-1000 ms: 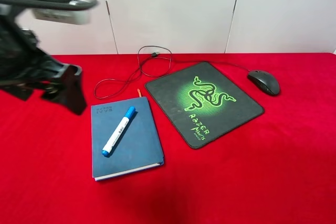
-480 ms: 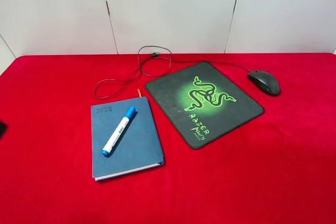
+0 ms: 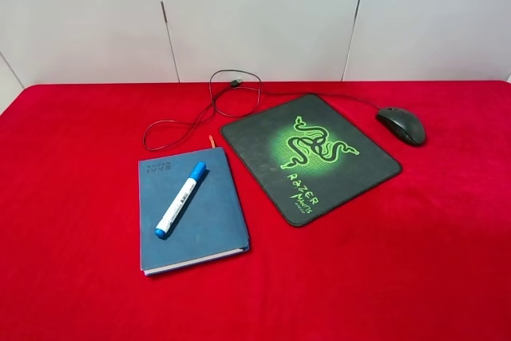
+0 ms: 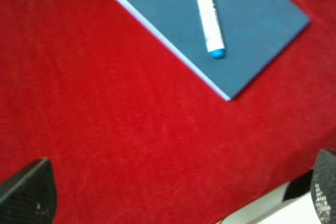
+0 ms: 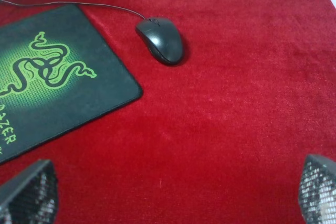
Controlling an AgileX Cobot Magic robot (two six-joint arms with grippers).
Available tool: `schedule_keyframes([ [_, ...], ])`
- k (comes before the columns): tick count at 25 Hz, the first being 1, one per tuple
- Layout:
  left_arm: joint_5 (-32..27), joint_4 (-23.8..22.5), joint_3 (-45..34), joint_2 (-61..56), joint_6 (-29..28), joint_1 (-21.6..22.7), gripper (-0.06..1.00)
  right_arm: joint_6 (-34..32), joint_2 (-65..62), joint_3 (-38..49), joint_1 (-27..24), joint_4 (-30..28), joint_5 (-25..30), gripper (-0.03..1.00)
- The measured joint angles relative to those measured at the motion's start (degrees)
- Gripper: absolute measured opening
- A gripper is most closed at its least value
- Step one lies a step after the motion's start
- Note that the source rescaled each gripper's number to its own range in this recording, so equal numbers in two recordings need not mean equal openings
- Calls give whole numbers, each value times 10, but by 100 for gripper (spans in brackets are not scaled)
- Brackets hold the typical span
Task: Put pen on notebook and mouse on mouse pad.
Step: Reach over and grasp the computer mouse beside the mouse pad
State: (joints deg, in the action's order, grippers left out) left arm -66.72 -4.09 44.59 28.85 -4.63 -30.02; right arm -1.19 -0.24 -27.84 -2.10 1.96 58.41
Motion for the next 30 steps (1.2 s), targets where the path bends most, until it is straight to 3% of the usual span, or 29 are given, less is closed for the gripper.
schedule_keyframes([
  [9, 21, -4, -81, -91, 2, 130, 96, 0, 0, 0, 0, 0, 0, 100],
  [16, 56, 4, -159, -178, 3, 206, 95, 0, 0, 0, 0, 0, 0, 100],
  [25, 59, 21, -163, -289, 46, 265, 95, 0, 0, 0, 0, 0, 0, 100],
  [30, 58, 21, -163, -290, 49, 286, 95, 0, 0, 0, 0, 0, 0, 100],
])
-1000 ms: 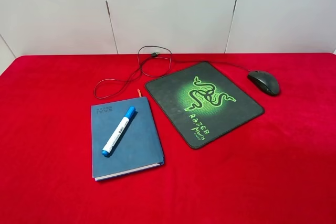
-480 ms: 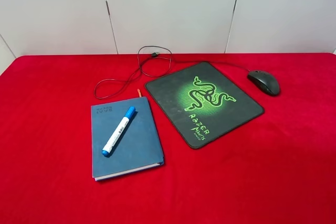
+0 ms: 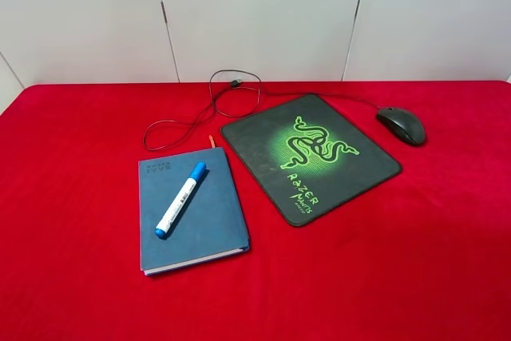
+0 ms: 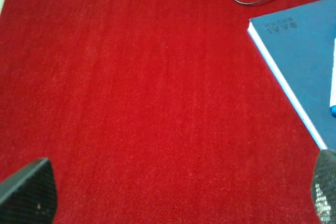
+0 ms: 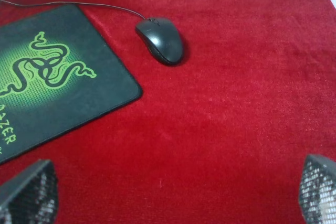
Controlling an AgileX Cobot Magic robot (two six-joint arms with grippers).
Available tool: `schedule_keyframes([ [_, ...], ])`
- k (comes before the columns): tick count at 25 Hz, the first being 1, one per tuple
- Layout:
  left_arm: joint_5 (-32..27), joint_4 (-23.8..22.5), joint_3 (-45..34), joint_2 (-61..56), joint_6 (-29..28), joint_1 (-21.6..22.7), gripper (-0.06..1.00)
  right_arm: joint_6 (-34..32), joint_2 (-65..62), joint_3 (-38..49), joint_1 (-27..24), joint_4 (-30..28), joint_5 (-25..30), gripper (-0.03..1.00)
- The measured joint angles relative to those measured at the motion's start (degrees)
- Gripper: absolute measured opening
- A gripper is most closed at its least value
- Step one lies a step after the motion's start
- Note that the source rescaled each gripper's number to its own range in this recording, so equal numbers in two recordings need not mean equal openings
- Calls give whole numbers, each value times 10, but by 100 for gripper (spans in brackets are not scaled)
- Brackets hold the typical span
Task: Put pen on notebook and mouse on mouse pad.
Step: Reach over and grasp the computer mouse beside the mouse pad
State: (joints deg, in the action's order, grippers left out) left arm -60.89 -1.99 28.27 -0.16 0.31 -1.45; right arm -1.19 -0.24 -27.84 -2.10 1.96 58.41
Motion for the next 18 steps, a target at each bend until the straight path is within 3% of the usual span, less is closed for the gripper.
schedule_keyframes([
  [18, 0, 0, 0, 0, 0, 1, 95, 0, 0, 0, 0, 0, 0, 100],
])
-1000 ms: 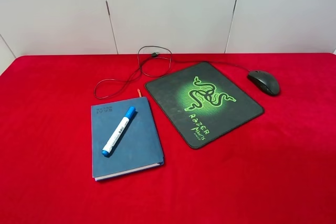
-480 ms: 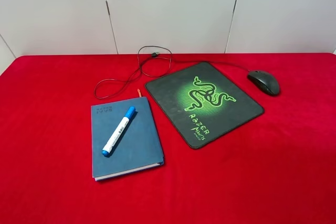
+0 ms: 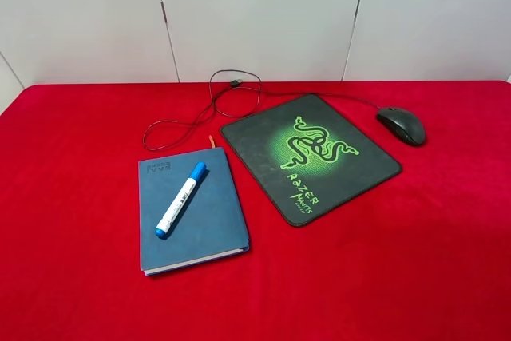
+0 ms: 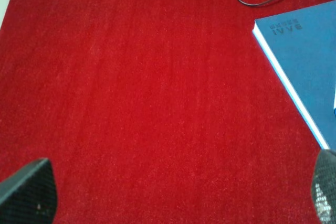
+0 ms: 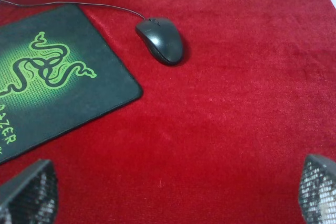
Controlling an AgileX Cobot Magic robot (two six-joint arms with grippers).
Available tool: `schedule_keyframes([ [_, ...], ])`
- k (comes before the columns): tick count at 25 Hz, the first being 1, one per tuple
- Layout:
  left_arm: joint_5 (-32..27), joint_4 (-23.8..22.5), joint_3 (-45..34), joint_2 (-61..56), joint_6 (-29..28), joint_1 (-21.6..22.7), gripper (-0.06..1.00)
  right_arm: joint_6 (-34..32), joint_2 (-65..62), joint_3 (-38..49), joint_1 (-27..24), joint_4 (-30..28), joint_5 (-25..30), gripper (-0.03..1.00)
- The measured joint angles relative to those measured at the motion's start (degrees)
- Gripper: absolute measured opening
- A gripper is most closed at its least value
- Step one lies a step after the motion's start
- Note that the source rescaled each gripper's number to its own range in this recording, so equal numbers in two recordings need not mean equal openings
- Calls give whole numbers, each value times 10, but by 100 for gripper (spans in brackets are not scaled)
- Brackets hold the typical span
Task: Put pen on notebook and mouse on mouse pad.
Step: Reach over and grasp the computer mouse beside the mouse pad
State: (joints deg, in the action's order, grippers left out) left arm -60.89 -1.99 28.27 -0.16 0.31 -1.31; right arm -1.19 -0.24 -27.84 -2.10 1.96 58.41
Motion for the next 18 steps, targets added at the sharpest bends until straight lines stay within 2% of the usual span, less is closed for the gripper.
schedule_keyframes([
  [18, 0, 0, 0, 0, 0, 0, 95, 0, 0, 0, 0, 0, 0, 100],
])
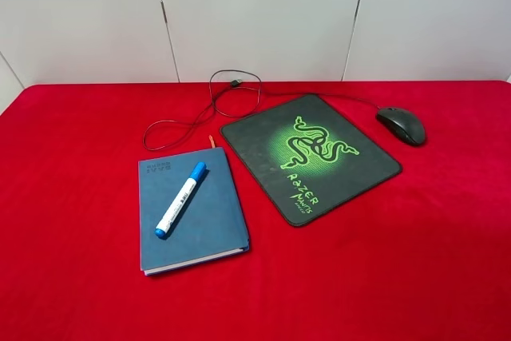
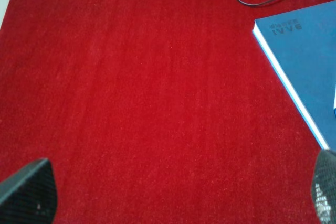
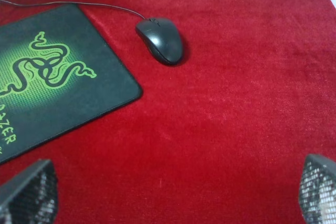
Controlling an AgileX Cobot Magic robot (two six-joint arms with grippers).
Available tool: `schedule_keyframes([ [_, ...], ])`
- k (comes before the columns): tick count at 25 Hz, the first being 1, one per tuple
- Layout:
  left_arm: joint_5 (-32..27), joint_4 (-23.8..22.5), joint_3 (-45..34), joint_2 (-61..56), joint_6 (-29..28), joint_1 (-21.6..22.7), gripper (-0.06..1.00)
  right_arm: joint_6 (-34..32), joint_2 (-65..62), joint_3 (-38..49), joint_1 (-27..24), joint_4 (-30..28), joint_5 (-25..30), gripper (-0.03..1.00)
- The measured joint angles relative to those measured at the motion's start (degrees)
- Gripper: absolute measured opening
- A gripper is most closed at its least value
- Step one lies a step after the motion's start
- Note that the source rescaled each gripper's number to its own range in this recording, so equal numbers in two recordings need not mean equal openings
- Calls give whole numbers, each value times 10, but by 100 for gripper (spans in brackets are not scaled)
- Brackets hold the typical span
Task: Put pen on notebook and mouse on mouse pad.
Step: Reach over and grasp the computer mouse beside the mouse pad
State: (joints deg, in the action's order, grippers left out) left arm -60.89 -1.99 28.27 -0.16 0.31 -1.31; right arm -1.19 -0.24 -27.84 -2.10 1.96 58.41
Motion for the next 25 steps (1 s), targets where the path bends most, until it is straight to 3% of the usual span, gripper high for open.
schedule_keyframes([
  [9, 0, 0, 0, 0, 0, 0, 95, -12, 31, -28, 0, 10, 2, 100],
  [14, 0, 0, 0, 0, 0, 0, 95, 2, 181, -110, 0, 11, -2, 100],
  [25, 0, 0, 0, 0, 0, 0, 95, 108, 536, -284, 0, 11, -20, 100],
])
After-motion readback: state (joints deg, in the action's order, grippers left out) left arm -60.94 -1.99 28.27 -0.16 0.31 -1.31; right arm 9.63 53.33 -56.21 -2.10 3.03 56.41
